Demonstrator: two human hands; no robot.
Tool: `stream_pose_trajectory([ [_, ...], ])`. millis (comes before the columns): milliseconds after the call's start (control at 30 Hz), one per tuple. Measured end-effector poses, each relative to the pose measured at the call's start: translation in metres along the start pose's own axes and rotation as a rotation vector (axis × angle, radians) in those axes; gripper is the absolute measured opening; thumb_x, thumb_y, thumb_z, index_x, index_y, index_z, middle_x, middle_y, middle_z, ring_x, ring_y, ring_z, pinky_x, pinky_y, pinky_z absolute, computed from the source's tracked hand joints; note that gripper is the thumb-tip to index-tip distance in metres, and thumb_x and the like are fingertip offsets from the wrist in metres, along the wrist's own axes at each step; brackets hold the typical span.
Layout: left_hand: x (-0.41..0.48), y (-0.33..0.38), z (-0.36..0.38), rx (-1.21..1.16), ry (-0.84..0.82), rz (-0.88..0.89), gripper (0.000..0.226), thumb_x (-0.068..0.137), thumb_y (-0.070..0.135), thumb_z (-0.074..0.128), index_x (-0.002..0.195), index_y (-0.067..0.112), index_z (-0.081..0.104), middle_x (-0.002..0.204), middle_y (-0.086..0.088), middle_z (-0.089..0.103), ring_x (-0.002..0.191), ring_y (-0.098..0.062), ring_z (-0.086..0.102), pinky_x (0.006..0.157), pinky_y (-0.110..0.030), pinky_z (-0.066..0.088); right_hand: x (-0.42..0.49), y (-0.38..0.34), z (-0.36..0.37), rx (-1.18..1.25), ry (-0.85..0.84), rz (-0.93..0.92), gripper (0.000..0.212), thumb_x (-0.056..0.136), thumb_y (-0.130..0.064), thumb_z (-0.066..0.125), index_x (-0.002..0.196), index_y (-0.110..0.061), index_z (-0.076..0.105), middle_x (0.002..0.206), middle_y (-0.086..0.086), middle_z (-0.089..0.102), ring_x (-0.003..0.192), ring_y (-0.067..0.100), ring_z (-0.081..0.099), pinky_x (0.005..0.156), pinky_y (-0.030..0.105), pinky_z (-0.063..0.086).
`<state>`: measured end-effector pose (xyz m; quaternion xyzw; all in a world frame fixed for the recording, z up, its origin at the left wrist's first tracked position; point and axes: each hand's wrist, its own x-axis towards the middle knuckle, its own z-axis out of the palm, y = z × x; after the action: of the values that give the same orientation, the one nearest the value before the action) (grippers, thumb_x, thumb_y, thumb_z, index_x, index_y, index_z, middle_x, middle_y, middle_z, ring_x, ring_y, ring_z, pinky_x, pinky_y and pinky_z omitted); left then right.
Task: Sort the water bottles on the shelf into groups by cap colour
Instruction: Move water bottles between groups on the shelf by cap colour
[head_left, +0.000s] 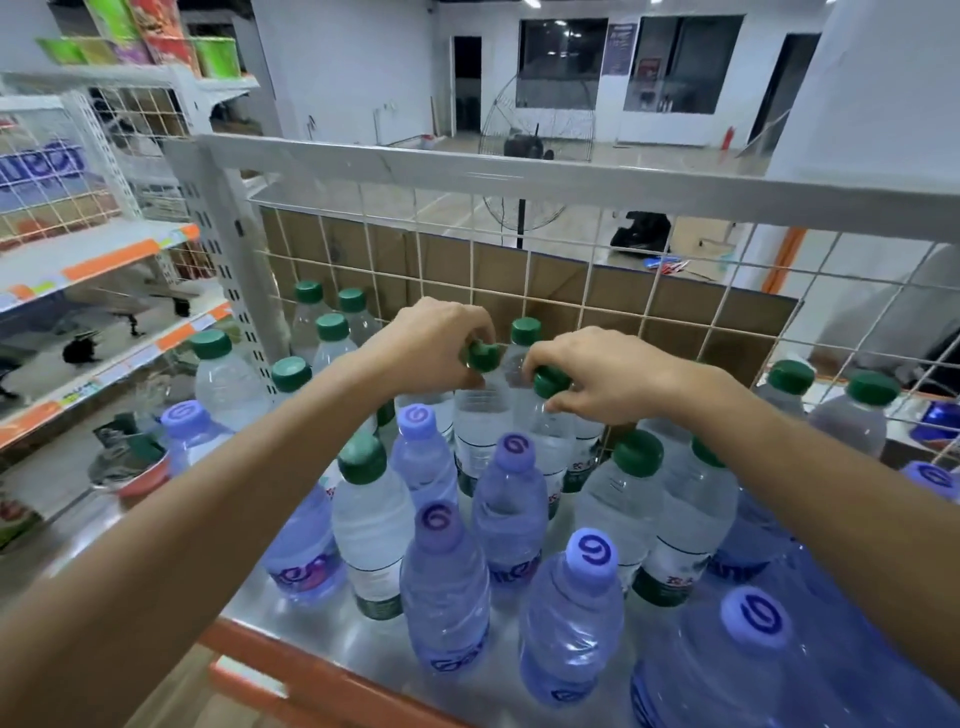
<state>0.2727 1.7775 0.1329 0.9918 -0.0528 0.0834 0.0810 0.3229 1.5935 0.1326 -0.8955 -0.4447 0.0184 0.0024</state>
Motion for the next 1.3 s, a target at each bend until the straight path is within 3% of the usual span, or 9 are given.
stream_pose_trajectory([
  [133,-0.021,-0.013,-0.007,0.024,0.005,-0.070,0.022,0.080,0.029,0.069,0.100,0.019,0.067,0.097,0.002,0.068,0.088,-0.018,0.061,0.076,-0.029,0.051,0.004,-0.002,0.000,-0.041,-0.027,0.032,0.036,0.086,-0.036,0.063,0.120,-0.034,0.050,0.118,-0.003,0.056,0.108,0.021,0.051,0.079,0.036,0.046],
  [300,-0.028,-0.016,-0.001,0.242,-0.243,-0.158,0.048,0.079,0.053,0.066,0.117,0.024,0.059,0.109,-0.003,0.064,0.098,-0.026,0.060,0.077,-0.030,0.048,-0.002,-0.033,-0.002,-0.169,0.037,-0.104,0.047,0.085,-0.034,0.059,0.129,-0.026,0.048,0.128,0.000,0.049,0.120,0.021,0.042,0.099,0.040,0.041],
  [467,-0.024,-0.009,0.006,0.234,-0.458,-0.117,0.050,0.073,0.044,0.075,0.115,0.021,0.061,0.095,0.000,0.062,0.089,-0.023,0.059,0.073,-0.031,0.048,-0.006,-0.072,0.008,-0.264,0.042,-0.171,0.038,0.084,-0.021,0.051,0.122,-0.026,0.053,0.105,0.006,0.058,0.098,0.029,0.056,0.065,0.034,0.042],
  [600,-0.025,-0.010,0.009,0.232,-0.482,-0.118,0.047,0.069,0.036,0.080,0.109,0.018,0.060,0.100,-0.003,0.063,0.090,-0.022,0.058,0.068,-0.029,0.045,-0.004,-0.067,0.018,-0.243,-0.099,-0.102,0.034,0.082,-0.025,0.061,0.115,-0.017,0.057,0.100,0.008,0.059,0.088,0.028,0.058,0.058,0.032,0.042],
  [733,-0.028,-0.011,0.003,0.168,-0.311,-0.140,0.046,0.063,0.049,0.080,0.086,0.012,0.065,0.070,0.000,0.058,0.066,-0.019,0.049,0.053,-0.027,0.038,-0.006,-0.056,0.020,-0.014,-0.101,-0.113,0.034,0.079,-0.029,0.071,0.109,-0.016,0.061,0.094,-0.002,0.057,0.091,0.020,0.054,0.069,0.029,0.041],
  [867,-0.037,-0.007,-0.023,0.053,-0.102,-0.190,0.045,0.062,0.053,0.078,0.076,0.012,0.068,0.068,-0.002,0.066,0.062,-0.019,0.058,0.054,-0.027,0.045,-0.021,-0.043,-0.006,0.073,0.049,-0.110,0.031,0.085,-0.038,0.063,0.107,-0.016,0.059,0.089,-0.006,0.048,0.091,0.016,0.048,0.079,0.030,0.041],
  [1033,-0.048,0.023,-0.074,-0.059,0.364,-0.092,0.032,0.073,0.046,0.071,0.061,0.020,0.056,0.057,0.005,0.053,0.053,-0.017,0.047,0.051,-0.026,0.032,-0.058,-0.028,-0.057,0.219,0.441,-0.044,0.028,0.089,-0.042,0.053,0.093,-0.014,0.055,0.085,-0.003,0.052,0.075,0.008,0.047,0.066,0.015,0.035],
  [1167,-0.043,0.061,-0.096,-0.222,0.763,-0.051,0.031,0.081,0.048,0.059,0.074,0.018,0.057,0.064,0.001,0.049,0.061,-0.021,0.045,0.055,-0.029,0.025,-0.096,-0.018,-0.087,0.238,0.878,0.080,0.026,0.085,-0.033,0.044,0.086,-0.009,0.053,0.070,-0.009,0.046,0.059,0.005,0.042,0.054,0.008,0.029],
  [1300,-0.027,0.105,-0.105,-0.344,0.919,0.079,0.041,0.083,0.050,0.050,0.081,0.010,0.057,0.068,-0.004,0.044,0.069,-0.019,0.040,0.059,-0.026,0.021,-0.143,-0.005,-0.108,0.114,1.142,0.212,0.027,0.085,-0.034,0.045,0.079,-0.009,0.053,0.066,0.002,0.045,0.063,0.007,0.037,0.054,0.007,0.026],
])
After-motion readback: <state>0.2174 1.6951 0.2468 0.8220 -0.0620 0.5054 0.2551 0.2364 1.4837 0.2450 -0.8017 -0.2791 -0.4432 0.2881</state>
